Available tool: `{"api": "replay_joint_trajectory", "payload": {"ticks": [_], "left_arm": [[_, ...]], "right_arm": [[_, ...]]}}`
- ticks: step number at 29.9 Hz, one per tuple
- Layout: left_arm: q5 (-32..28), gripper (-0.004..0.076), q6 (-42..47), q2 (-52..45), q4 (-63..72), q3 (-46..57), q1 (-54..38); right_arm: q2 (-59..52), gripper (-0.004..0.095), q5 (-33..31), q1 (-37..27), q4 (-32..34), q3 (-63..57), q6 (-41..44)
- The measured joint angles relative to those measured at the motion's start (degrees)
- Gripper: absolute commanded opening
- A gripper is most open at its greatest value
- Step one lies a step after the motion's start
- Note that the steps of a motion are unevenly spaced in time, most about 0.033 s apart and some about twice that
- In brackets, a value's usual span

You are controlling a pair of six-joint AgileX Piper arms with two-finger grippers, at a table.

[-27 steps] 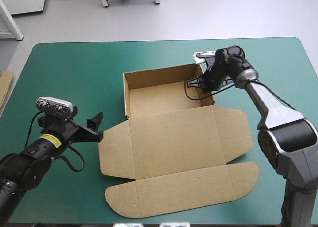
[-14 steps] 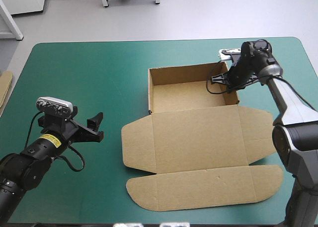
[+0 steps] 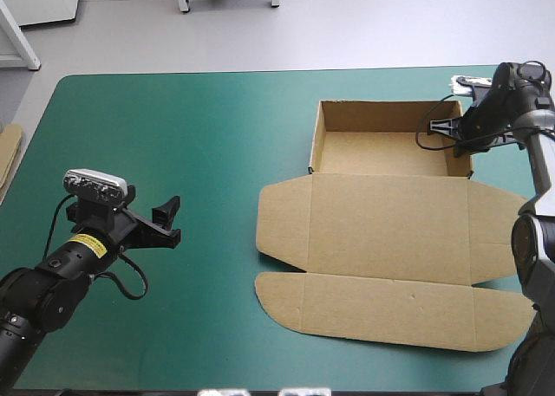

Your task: Fold the box

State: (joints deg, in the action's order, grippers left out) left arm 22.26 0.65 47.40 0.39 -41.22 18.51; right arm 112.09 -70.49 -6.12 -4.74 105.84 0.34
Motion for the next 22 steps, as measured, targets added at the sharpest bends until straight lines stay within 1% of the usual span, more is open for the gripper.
{"api": "replay_joint_trajectory", "payload": {"ticks": [10,15,22], "left_arm": [[0.00,0.0546,0.00,0.00,0.00,0.00,0.00],[0.00,0.0546,0.00,0.00,0.00,0.00,0.00],[0.12,0.0545,0.00,0.00,0.00,0.00,0.00]], "right_arm": [[-0.04,-0.0013,-0.13,-5.78,2.51,0.00,0.21],[-0.06,-0.0013,-0.07,-9.93,2.12,-0.75,0.23],[-0.14,-0.0013,1.16,-14.72,0.84,-6.33,0.39]]}}
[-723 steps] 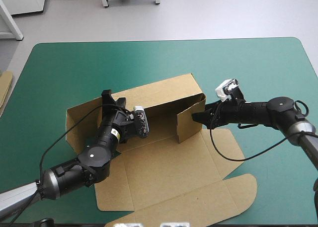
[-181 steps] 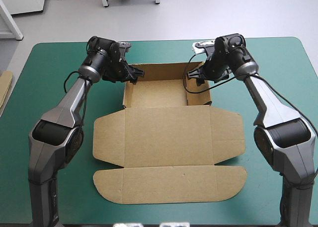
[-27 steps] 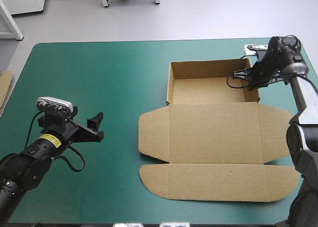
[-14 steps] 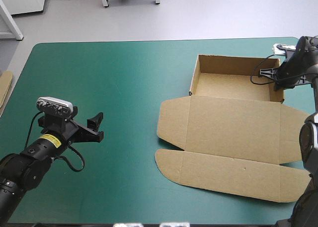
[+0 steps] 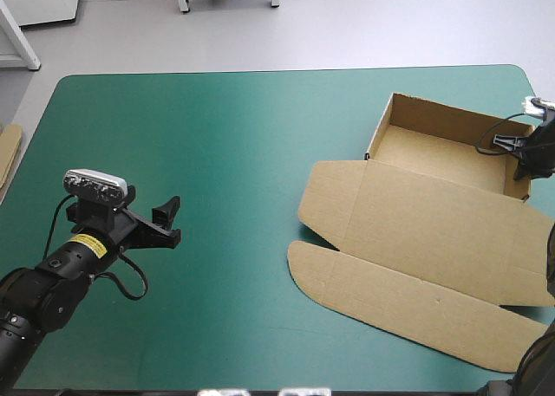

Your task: Fold the box

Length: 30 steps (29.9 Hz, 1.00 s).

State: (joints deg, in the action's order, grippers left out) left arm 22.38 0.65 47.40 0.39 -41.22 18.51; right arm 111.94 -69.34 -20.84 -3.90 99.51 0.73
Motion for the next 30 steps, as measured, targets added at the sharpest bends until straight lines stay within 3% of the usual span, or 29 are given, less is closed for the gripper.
{"api": "replay_joint_trajectory", "payload": {"ticks": [10,12,18,20,30], "left_arm": [[-0.11,0.0501,0.00,0.00,0.00,0.00,0.00],[-0.11,0.0491,0.00,0.00,0.00,0.00,0.00],[-0.16,0.0491,0.00,0.00,0.00,0.00,0.00],[-0.16,0.0491,0.00,0.00,0.00,0.00,0.00],[-0.16,0.0491,0.00,0.00,0.00,0.00,0.00]], "right_arm": [[-0.92,0.0007,1.97,-0.59,-0.73,-2.02,-0.14],[-0.92,0.0077,2.11,-0.59,-1.04,-2.09,-0.73],[-0.80,0.0596,3.26,-0.61,-2.29,-2.34,-2.28],[-0.68,0.0705,3.44,-0.61,-2.50,-2.34,-2.38],[-1.14,0.0738,0.51,-0.61,-6.26,-0.25,-2.56]]}}
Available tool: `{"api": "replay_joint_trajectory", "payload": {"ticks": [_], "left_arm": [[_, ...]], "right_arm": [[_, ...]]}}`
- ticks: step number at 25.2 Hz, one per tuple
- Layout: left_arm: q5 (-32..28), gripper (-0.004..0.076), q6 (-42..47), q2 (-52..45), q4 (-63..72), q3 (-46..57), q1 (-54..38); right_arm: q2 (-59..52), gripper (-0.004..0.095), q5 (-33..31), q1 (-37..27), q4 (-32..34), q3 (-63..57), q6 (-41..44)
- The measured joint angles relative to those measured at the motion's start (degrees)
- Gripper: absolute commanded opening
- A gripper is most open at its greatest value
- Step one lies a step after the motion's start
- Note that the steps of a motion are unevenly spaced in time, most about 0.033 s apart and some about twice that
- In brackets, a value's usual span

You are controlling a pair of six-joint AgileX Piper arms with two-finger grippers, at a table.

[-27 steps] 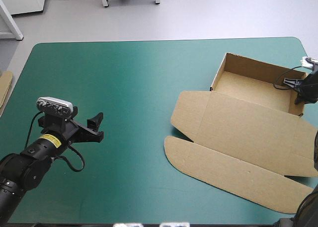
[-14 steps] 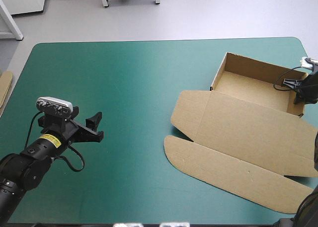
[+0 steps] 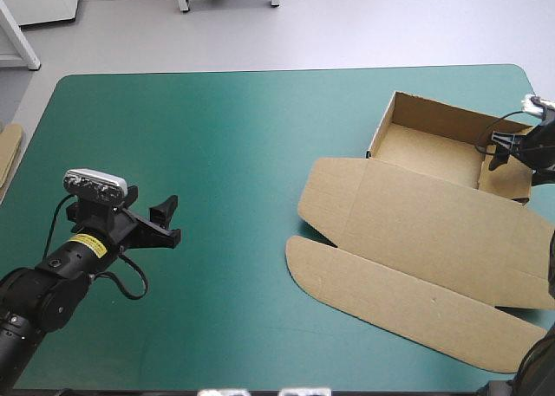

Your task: Fold the box

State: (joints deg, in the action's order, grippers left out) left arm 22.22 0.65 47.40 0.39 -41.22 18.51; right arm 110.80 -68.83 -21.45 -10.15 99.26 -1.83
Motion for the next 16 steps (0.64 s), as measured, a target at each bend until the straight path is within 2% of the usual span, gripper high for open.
{"api": "replay_joint_trajectory", "payload": {"ticks": [6,9,11,12,16], "left_arm": [[0.05,0.0491,0.00,0.00,-0.39,0.00,0.00],[0.05,0.0491,0.00,0.00,-1.45,0.00,0.00],[0.05,0.0491,0.00,0.00,-2.27,0.00,0.00],[0.05,0.0491,0.00,0.00,-2.36,0.00,0.00],[-0.26,0.0491,0.00,0.00,-2.43,0.14,0.00]], "right_arm": [[-6.54,0.0714,-1.49,-0.12,-3.33,3.29,-0.58],[-12.77,0.0591,-1.77,0.47,-11.18,2.36,-4.05],[-18.48,0.0578,-0.32,3.66,-15.39,-0.75,-7.07],[-22.62,0.0578,1.61,7.95,-15.65,-3.91,-8.36],[-30.61,0.0578,5.92,18.30,-12.90,-11.76,-9.35]]}}
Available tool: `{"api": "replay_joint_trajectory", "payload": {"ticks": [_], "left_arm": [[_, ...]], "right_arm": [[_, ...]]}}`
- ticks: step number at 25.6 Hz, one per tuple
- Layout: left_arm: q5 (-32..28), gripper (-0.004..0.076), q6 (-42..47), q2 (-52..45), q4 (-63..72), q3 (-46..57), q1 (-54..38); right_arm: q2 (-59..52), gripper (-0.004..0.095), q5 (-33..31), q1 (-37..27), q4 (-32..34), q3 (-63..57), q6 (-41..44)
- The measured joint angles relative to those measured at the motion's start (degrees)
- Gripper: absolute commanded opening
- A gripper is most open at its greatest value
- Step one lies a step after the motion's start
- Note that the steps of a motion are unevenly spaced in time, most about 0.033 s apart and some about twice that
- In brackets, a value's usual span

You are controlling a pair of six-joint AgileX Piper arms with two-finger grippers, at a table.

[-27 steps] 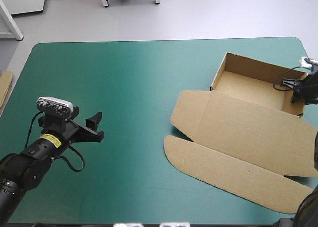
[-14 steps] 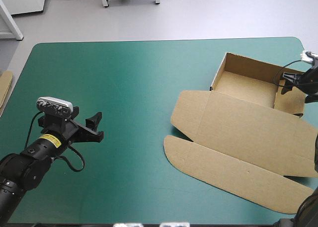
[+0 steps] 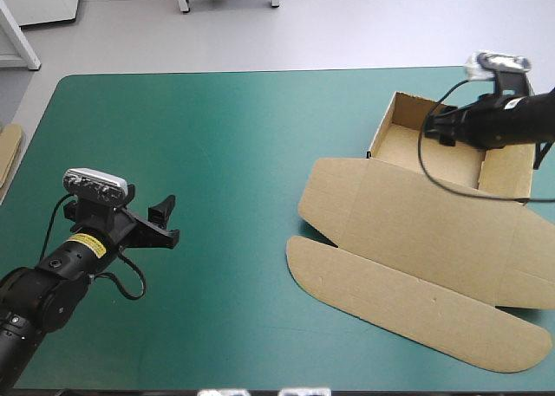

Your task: Fold the box

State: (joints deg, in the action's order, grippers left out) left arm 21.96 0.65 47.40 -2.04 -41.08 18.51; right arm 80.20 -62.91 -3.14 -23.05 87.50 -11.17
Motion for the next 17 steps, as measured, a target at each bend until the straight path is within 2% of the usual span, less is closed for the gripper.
{"api": "replay_joint_trajectory", "payload": {"ticks": [2,5,7,11,14,17], "left_arm": [[-1.42,0.0491,0.00,-0.04,0.26,1.06,0.00],[-3.41,0.0491,0.92,-0.06,0.71,5.07,0.00],[-4.92,0.0491,2.16,-0.06,0.71,8.10,0.00],[-9.57,0.0490,4.36,-0.06,0.73,11.72,0.00],[-12.08,0.0490,4.88,-0.06,0.73,12.83,0.00],[-12.85,0.0490,5.13,-0.06,0.73,12.98,0.00]], "right_arm": [[-4.69,0.0578,3.77,5.29,1.80,-5.46,0.00],[-14.25,0.0578,15.77,13.53,3.85,-19.74,0.00],[-19.21,0.0578,23.50,16.15,4.21,-31.24,0.00],[-26.03,0.0576,38.55,17.10,2.63,-52.34,-1.91],[-29.44,0.0576,46.40,17.10,-2.04,-59.37,-6.01],[-31.73,0.0576,50.79,17.10,-5.09,-63.10,-9.01]]}}
